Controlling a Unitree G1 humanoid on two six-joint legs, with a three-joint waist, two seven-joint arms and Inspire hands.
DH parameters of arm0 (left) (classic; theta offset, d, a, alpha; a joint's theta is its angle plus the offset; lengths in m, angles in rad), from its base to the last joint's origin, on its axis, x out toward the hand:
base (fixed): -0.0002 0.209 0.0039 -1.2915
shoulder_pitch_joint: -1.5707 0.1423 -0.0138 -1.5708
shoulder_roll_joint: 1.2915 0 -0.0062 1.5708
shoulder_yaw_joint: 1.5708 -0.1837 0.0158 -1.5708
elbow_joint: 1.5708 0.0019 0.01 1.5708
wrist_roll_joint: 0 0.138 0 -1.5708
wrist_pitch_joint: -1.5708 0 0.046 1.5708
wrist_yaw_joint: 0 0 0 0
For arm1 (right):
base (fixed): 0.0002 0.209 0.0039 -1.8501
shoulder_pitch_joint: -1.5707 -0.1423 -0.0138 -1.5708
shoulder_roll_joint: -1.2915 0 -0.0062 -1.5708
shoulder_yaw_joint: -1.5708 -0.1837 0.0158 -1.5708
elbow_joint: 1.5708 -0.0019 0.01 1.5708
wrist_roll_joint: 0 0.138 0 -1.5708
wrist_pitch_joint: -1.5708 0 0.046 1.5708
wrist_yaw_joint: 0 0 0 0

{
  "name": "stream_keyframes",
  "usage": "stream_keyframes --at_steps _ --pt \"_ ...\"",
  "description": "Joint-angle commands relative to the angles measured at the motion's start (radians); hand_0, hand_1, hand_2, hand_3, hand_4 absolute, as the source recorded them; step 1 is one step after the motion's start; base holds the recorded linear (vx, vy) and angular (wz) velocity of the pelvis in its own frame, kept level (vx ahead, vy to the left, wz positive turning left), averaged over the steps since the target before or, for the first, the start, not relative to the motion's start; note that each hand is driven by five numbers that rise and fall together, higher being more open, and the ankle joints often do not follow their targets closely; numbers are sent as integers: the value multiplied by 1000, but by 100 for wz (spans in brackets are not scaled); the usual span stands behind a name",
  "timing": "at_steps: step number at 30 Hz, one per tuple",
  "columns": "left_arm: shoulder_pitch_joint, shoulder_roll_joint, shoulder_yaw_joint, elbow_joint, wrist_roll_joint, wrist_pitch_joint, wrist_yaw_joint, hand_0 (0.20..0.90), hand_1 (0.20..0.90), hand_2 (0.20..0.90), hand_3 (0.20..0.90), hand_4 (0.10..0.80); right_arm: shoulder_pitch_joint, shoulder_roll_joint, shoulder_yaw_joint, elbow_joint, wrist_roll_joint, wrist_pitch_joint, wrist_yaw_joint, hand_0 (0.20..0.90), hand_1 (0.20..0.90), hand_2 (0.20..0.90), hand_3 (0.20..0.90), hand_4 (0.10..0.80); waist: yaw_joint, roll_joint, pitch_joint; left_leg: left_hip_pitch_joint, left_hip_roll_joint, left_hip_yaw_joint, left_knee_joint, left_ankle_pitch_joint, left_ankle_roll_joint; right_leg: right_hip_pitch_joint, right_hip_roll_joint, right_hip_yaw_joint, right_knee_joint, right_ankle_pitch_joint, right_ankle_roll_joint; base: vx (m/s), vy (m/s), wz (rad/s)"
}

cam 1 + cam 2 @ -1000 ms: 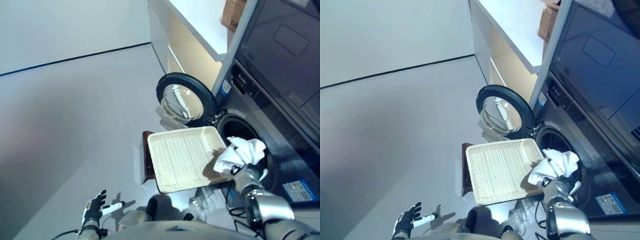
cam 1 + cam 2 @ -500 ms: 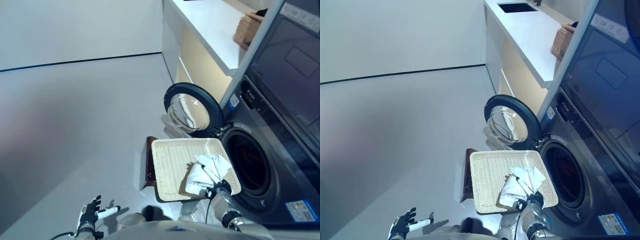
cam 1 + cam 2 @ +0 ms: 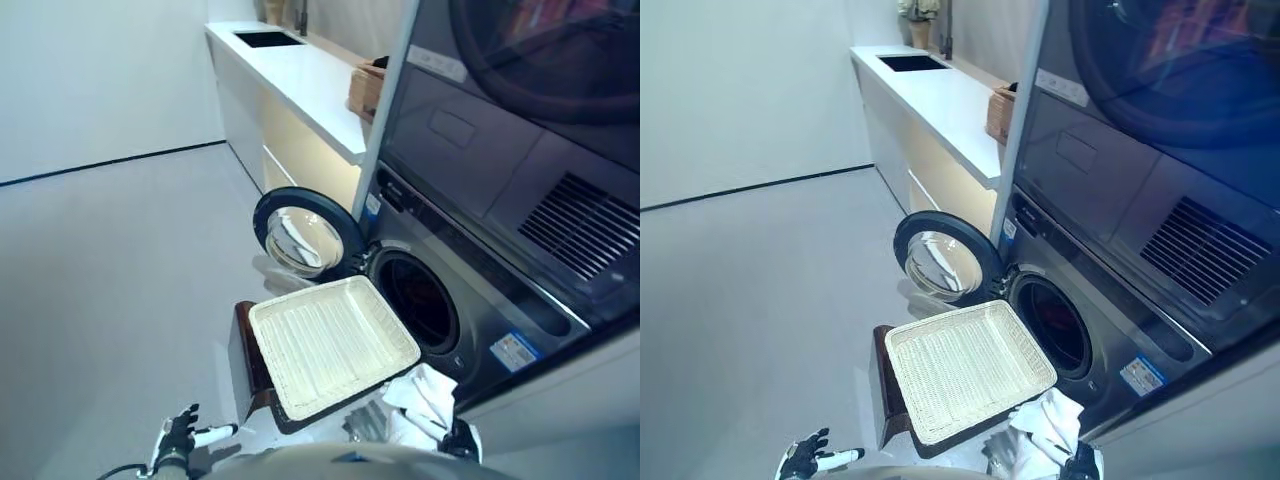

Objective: Pick up the clothes and place them into the washing machine

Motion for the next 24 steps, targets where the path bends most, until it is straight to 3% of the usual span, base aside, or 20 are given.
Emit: stream_keyframes --at_steps 1,6,9,10,12,15,16,17,18,20,22,24 --pt "-30 8 -9 18 1 -59 48 900 900 900 900 800 -75 -35 33 -154 -65 -79 -7 200 200 200 200 300 10 -28 -43 -26 -19 -14 46 -9 -58 20 -24 4 -86 111 40 10 27 -10" --pt "-41 -2 -21 37 -4 -47 63 900 900 900 900 800 -119 -20 32 -177 -52 -74 -41 200 200 200 200 300 8 -22 -41 -11 -24 -7 71 -36 -38 10 -35 21 -20 90 40 -14 52 -4" --pt "-52 11 -27 23 -8 -40 68 900 900 900 900 800 -143 -24 48 -213 -46 -75 -42 200 200 200 200 300 3 -11 23 -4 -22 -6 102 -49 -3 -92 -40 22 249 134 59 -149 85 -8" --pt "-59 19 -27 18 -8 -40 72 900 900 900 900 800 -149 -25 56 -235 -43 -74 -42 200 200 200 200 300 -6 -5 52 1 -15 -11 106 -46 4 -132 -29 36 330 168 69 -150 73 -9" --pt "-79 37 -28 14 -5 -38 76 900 900 900 900 800 -156 -27 66 -272 -42 -78 -41 200 200 200 200 300 -22 4 75 14 -3 -42 103 -44 5 -183 -7 61 389 169 63 10 -12 6" --pt "-89 42 -29 12 -20 -39 82 900 900 900 900 800 -156 -32 63 -314 -28 -79 -42 200 200 200 200 300 -35 -1 73 28 -7 -68 100 -61 -3 -205 -35 90 292 164 52 158 -133 20" --pt "-104 44 -34 7 -51 -50 90 900 900 900 900 800 -159 -38 64 -323 -19 -74 -33 200 200 200 200 300 -39 -7 68 40 -5 -92 99 -83 -23 -219 -104 102 143 175 52 155 -152 9" --pt "-104 43 -34 7 -51 -50 89 900 900 900 900 800 -158 -38 64 -323 -19 -74 -33 200 200 200 200 300 -42 -4 72 46 -1 -96 99 -86 -24 -208 -103 96 138 175 52 382 -360 22" --pt "-116 43 -39 17 -70 -61 95 900 900 900 900 800 -160 -35 67 -300 -17 -69 -25 200 200 200 200 300 -47 -19 62 82 6 -114 81 -115 -46 -228 -150 89 -31 222 69 324 -287 26" --pt "-122 42 -34 30 -80 -59 102 900 900 900 900 800 -163 -27 70 -274 -14 -59 -20 200 200 200 200 300 -53 -28 52 113 29 -120 65 -136 -63 -204 -134 116 -94 231 81 304 -346 19" --pt "-128 33 -23 23 -118 -66 118 900 900 900 900 800 -157 -20 85 -260 -3 -56 -13 200 200 200 200 300 -51 -45 25 124 69 -132 62 -146 -82 -179 -95 186 -89 223 75 179 -346 28" --pt "-127 14 -19 10 -146 -69 113 900 900 900 900 800 -147 -29 97 -267 6 -58 -4 200 200 200 200 300 -52 -49 11 111 117 -167 110 -132 -97 -163 -54 195 -62 207 64 178 -388 46"
